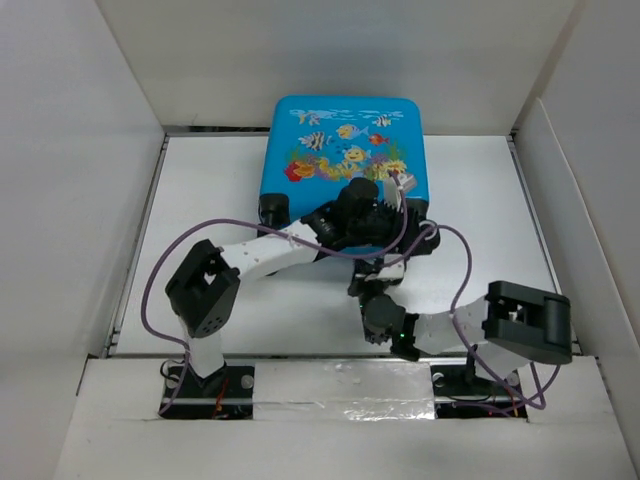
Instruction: Pack the luggage
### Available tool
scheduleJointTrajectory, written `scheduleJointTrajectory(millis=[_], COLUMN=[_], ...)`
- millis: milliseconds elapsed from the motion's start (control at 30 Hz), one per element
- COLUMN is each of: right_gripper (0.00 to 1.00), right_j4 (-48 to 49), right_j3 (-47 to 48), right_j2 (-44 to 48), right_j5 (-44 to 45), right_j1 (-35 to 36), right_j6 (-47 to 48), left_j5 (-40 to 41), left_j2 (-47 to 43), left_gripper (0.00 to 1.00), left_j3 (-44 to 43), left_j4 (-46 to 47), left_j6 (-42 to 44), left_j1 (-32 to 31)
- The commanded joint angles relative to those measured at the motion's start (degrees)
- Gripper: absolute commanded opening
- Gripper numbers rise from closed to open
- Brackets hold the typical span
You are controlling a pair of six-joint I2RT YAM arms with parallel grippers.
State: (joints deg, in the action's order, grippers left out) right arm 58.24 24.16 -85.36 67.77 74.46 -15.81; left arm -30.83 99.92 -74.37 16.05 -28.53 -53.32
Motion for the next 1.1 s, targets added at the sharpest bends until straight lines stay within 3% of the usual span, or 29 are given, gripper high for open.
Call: scheduleJointTrajectory(millis=[0,100,167,233,333,467,533,567,600,633,767,833,933,1067], right_gripper=[0.0,0.0,0.0,0.0,0.0,0.0,0.0,0.0,0.01,0.06,0.23,0.4,0.52,0.62], right_j4=[8.82,11.27,11.55,11.11,11.2,10.06,6.73,0.01,-3.53,-13.05,-37.25,-45.98,-61.28,-70.71], right_j3=[5.8,5.9,4.5,3.62,2.03,-1.13,-2.8,-2.98,-3.16,-2.46,2.11,5.0,11.77,16.26], right_j2=[-9.28,-11.14,-10.36,-9.48,-8.24,-4.3,2.0,4.83,7.81,13.93,31.16,36.47,41.67,45.8], right_j5=[-23.47,-23.91,-22.51,-22.15,-22.24,-22.86,-23.64,-23.21,-22.77,-23.81,-23.03,-23.38,-25.57,-29.08], right_j1=[2.36,2.36,2.36,1.66,1.66,1.66,1.05,1.04,0.35,-0.7,-3.87,-7.81,-15.18,-24.49], right_j6=[4.64,2.81,1.67,0.53,-0.27,-1.23,-2.11,-2.9,-3.6,-3.87,-6.7,-5.99,-5.28,-2.04], left_j5=[-1.6,3.21,13.65,23.13,30.28,36.53,39.25,40.22,40.32,38.67,32.5,35.29,41.7,41.91], left_j2=[0.8,-1.21,-6.03,-12.36,-22.18,-35.2,-42.22,-44.61,-48.29,-49.54,-50.27,-47.21,-39.58,-28.05], left_gripper=[0.67,0.79,0.89,0.9,0.9,0.81,0.59,0.36,0.29,0.19,0.14,0.14,0.14,0.27], left_j3=[-15.35,-13.81,-10.9,-3.8,6.49,18.71,26.27,28.82,33.02,34.8,40.35,41.85,40.01,34.39], left_j4=[9.98,4.0,1.36,3.61,5.92,6.1,6.01,6.01,6.27,7.14,10.66,13.02,14.09,16.9], left_j6=[-5.4,-1.1,2.07,1.21,-1.16,-4.86,-6.53,-6.62,-6.27,-5.92,-3.9,-3.03,-2.41,-2.22], left_j1=[1.03,1.03,1.55,3.74,9.43,18.06,20.0,20.01,20.01,18.44,12.91,6.76,-1.51,-4.34])
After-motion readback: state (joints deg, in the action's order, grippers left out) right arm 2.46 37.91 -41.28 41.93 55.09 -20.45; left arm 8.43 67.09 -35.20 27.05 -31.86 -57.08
